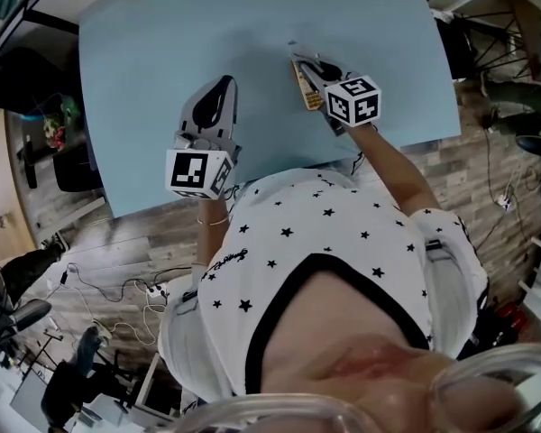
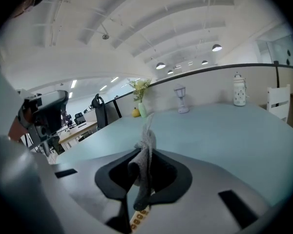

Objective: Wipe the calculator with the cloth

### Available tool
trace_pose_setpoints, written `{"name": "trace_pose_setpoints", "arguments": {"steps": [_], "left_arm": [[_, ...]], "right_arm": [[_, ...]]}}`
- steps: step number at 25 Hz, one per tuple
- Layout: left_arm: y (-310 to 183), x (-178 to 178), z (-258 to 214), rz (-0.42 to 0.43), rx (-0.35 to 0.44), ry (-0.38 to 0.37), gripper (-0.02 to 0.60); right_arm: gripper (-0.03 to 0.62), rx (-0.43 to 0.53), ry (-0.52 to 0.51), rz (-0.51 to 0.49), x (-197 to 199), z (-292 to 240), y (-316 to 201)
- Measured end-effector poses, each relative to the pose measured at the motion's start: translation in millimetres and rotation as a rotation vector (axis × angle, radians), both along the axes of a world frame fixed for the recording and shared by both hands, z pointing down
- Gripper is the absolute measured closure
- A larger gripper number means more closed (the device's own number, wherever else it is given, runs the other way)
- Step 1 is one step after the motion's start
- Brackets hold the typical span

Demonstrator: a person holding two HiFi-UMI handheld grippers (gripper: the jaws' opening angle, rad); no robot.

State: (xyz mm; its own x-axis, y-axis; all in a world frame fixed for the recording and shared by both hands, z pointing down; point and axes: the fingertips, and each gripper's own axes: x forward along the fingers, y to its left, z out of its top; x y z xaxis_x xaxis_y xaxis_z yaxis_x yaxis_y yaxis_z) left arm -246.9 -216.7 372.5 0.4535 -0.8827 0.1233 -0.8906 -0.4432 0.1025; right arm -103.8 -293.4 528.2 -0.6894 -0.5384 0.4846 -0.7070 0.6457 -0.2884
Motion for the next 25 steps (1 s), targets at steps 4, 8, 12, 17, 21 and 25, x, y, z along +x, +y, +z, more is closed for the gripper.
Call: {"name": "trace_pose_setpoints", "arguments": {"steps": [4,8,12,17,21,25], "left_arm": [[0.3,-14.1,-1.6,0.005,0.015,0.006,0.549],[-0.8,-24.0,-1.9,0.017,0.021,0.03,0.549],[-1.5,-29.3,-0.7,0.03,0.017,0.043,0.549],[-1.7,-37.0,0.2,0.036,0.014,0.05,0.549],[-1.9,-33.8,-1.1,0.039,0.012,0.049,0.549],[-1.0,-31.1,-0.4,0.044,0.008,0.042,0.549]], "right_arm": [[0.546,-0.011,0.066,0.0,-9.0,19.0,-1.0],[0.546,-0.034,0.135,-0.006,-14.8,35.5,1.4],[0.546,-0.054,0.191,0.002,-14.4,51.2,1.5],[0.546,-0.076,0.202,0.03,-11.3,58.2,-2.6],[0.546,-0.082,0.207,0.064,3.4,57.9,-9.2],[0.546,-0.081,0.218,0.099,20.6,59.5,-15.4]]}}
